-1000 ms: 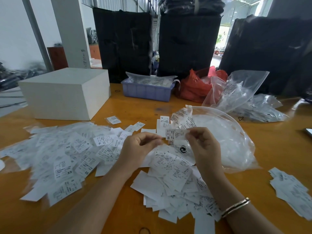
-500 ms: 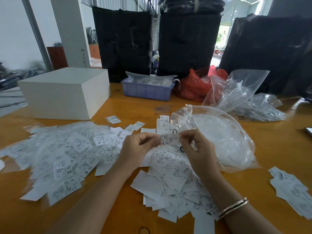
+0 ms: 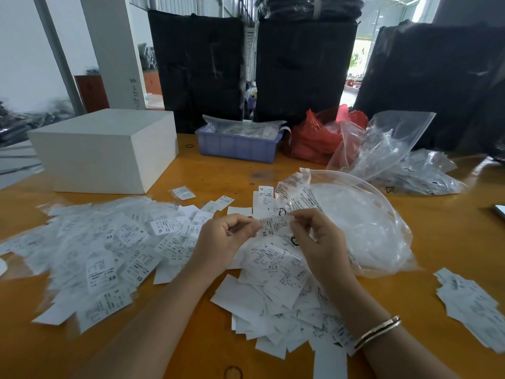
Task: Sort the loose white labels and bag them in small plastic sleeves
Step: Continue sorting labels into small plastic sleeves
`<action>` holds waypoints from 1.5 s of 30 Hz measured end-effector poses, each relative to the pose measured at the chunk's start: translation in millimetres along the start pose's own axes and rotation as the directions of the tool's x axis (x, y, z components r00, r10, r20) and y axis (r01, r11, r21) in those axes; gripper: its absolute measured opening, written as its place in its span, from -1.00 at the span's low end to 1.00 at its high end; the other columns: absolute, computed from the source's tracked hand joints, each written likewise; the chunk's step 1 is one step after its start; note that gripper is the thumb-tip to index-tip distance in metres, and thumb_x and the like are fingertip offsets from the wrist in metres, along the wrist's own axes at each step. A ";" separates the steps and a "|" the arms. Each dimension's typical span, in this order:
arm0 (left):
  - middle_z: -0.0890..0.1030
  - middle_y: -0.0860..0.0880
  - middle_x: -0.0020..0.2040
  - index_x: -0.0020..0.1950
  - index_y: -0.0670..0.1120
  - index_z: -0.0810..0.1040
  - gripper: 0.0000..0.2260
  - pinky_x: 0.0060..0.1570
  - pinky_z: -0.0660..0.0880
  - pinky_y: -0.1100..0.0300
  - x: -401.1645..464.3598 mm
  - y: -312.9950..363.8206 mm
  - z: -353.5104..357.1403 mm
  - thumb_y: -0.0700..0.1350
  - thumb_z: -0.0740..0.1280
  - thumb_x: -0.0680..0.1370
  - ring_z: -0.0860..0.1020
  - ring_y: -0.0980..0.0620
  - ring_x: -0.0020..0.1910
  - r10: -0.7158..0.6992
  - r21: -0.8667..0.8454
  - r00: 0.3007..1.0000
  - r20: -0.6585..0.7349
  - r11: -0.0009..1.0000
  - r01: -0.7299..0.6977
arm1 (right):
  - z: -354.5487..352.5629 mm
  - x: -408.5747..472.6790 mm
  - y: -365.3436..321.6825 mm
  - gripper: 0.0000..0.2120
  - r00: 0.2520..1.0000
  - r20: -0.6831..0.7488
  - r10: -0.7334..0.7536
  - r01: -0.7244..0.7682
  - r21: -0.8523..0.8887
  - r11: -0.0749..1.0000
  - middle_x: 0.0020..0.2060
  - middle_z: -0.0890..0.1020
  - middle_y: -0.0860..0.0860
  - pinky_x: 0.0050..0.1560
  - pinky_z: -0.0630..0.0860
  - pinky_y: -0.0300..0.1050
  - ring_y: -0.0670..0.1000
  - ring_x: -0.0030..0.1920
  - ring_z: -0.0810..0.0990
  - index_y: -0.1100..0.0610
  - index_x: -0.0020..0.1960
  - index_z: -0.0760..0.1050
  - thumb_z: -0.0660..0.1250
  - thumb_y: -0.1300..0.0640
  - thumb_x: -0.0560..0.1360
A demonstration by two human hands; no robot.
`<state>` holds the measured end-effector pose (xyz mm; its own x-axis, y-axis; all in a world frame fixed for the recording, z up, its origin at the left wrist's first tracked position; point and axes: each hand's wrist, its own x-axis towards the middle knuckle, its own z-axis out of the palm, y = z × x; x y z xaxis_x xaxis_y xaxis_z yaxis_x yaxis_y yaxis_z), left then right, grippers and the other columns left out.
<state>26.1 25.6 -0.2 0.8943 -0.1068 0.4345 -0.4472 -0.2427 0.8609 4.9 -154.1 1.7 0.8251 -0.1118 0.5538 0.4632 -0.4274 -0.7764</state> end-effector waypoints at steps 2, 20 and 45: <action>0.64 0.22 -0.31 -0.22 0.14 0.61 -0.86 -0.32 0.47 0.38 0.1 1.0 0.1 0.16 0.33 0.36 0.57 0.17 -0.36 -0.010 0.027 1.000 -0.013 1.000 0.010 | -0.4 0.8 0.8 -0.75 0.998 -0.016 0.058 -0.057 0.096 0.994 -0.24 0.62 -0.08 -0.15 0.56 -0.20 -0.09 -0.18 0.58 -0.11 -0.10 0.52 0.35 0.26 0.50; 0.64 0.03 -0.36 -0.23 -0.05 0.66 -0.56 -0.30 0.48 -0.08 -2.2 8.8 -0.4 0.30 0.27 0.31 0.53 -0.24 -0.30 -0.024 0.100 0.996 -0.083 0.994 0.032 | 2.4 -1.9 -3.1 -0.78 0.995 -0.053 0.087 -0.075 0.197 0.978 -0.29 0.61 -0.13 -0.25 0.49 -0.30 -0.16 -0.27 0.54 -0.05 -0.09 0.53 0.36 0.28 0.49; 0.67 0.12 -0.22 -0.01 0.09 0.64 -0.81 -0.25 0.48 0.41 -4.9 4.8 -3.8 -0.20 0.34 0.54 0.59 0.22 -0.25 -0.080 -0.086 0.976 0.205 0.991 0.100 | -0.8 1.4 -4.9 -0.76 0.939 0.214 0.268 -0.285 0.056 0.957 -0.33 0.65 -0.03 -0.27 0.53 -0.11 0.06 -0.28 0.61 -0.02 -0.09 0.58 0.27 0.29 0.53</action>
<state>19.5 28.7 2.8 0.9112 -0.2820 0.3003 -0.3551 -0.1679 0.9196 3.6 -152.9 6.5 0.9683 -0.0274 0.2482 0.2259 -0.3271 -0.9176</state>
